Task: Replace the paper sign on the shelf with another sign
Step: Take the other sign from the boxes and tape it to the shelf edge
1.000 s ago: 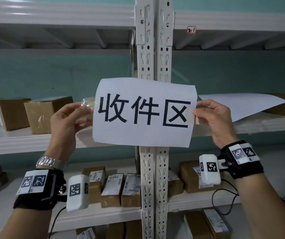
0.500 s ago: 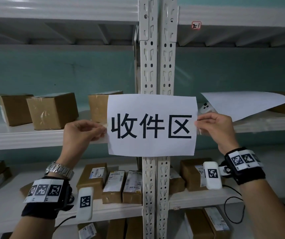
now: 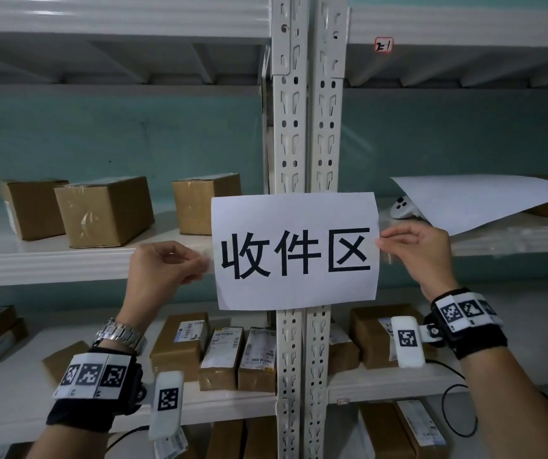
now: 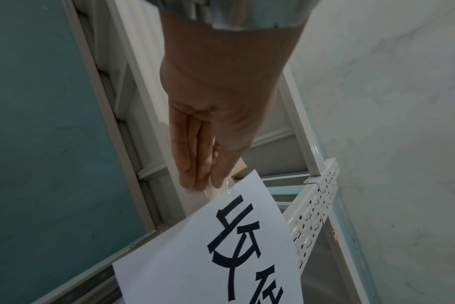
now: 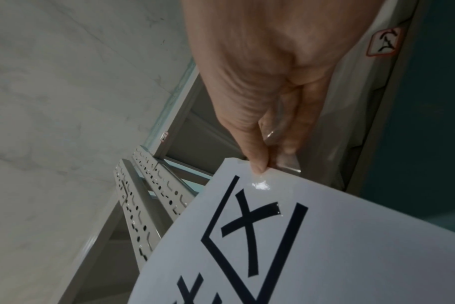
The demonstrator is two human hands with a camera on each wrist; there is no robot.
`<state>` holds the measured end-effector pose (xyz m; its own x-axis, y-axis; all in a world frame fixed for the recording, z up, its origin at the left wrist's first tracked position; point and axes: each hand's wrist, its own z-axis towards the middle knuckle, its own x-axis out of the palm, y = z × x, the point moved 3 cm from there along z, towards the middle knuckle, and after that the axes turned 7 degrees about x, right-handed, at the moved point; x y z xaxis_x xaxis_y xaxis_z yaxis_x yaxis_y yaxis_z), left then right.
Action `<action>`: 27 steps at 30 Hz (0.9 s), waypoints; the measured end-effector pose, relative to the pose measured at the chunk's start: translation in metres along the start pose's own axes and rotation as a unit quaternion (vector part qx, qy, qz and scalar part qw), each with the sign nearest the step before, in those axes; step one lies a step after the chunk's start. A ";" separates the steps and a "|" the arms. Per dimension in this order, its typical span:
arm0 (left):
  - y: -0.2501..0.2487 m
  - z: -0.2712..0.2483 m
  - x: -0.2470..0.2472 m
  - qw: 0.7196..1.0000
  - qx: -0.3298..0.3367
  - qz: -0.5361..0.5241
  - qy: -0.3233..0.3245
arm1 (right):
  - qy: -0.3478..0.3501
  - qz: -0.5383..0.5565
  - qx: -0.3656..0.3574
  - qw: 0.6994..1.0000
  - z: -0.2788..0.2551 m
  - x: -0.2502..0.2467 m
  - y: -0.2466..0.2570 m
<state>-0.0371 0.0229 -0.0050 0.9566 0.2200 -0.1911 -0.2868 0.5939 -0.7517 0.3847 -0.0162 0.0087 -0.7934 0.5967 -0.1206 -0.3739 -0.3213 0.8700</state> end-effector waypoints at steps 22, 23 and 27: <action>0.008 -0.002 0.003 0.998 0.024 0.041 -0.045 | -0.018 -0.021 -0.027 0.999 0.002 0.006 -0.012; 0.008 -0.002 0.003 0.997 0.026 0.046 -0.047 | -0.020 -0.025 -0.031 0.999 0.003 0.006 -0.013; 0.007 -0.003 0.004 0.994 0.042 0.079 -0.058 | -0.038 -0.043 -0.052 0.997 0.001 0.005 -0.011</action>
<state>-0.0351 0.0259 -0.0133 0.8880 0.4009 -0.2251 -0.4413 0.6055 -0.6623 0.3856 -0.0085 -0.0012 -0.7193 0.6779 -0.1521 -0.4896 -0.3393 0.8032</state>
